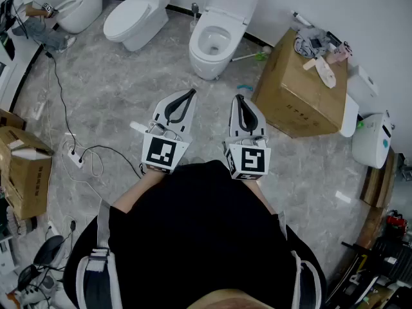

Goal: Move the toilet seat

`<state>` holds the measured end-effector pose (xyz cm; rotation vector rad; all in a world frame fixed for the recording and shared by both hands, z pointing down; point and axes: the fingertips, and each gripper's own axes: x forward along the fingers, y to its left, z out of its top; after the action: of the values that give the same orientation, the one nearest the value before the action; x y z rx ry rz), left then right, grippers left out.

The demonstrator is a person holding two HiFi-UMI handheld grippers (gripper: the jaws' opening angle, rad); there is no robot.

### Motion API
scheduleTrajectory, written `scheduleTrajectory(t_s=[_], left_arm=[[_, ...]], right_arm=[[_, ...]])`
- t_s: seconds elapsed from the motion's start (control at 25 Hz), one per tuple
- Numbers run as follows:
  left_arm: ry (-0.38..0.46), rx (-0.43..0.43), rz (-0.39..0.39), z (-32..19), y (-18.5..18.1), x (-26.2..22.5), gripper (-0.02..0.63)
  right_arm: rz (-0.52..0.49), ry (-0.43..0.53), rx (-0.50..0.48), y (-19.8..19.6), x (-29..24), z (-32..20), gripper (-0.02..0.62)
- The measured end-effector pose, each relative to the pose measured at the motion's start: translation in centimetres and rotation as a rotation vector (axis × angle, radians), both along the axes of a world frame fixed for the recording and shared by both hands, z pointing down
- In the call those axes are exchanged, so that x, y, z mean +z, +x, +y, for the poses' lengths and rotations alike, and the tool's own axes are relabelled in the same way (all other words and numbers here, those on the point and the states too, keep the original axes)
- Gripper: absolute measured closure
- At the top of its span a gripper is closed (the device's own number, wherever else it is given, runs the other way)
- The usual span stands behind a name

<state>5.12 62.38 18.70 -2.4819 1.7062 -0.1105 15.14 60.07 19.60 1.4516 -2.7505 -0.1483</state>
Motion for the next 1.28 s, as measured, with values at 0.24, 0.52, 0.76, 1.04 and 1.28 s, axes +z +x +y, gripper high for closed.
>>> scheduleTrajectory(t_s=[0.24, 0.52, 0.76, 1.04, 1.28], left_arm=[[-0.055, -0.032, 0.04, -1.1, 0.9, 0.9, 0.598], [-0.014, -0.019, 0.011, -2.7, 2.9, 0.6, 0.598], [-0.051, -0.042, 0.035, -4.2, 2.3, 1.5, 0.598], [-0.036, -0.027, 0.026, -7.9, 1.1, 1.7, 0.598], [-0.02, 0.001, 0.018, -13.3, -0.8, 1.6, 0.598]], right_arm=[[0.002, 0.001, -0.01, 1.0, 0.1, -1.3, 0.572], [-0.028, -0.007, -0.024, 2.6, 0.5, -3.1, 0.572], [-0.035, -0.029, -0.031, 2.3, 1.3, -4.8, 0.572], [-0.037, -0.039, -0.025, 1.2, 1.9, -8.1, 0.572], [-0.039, -0.032, 0.0, -0.6, 1.8, -13.4, 0.572]])
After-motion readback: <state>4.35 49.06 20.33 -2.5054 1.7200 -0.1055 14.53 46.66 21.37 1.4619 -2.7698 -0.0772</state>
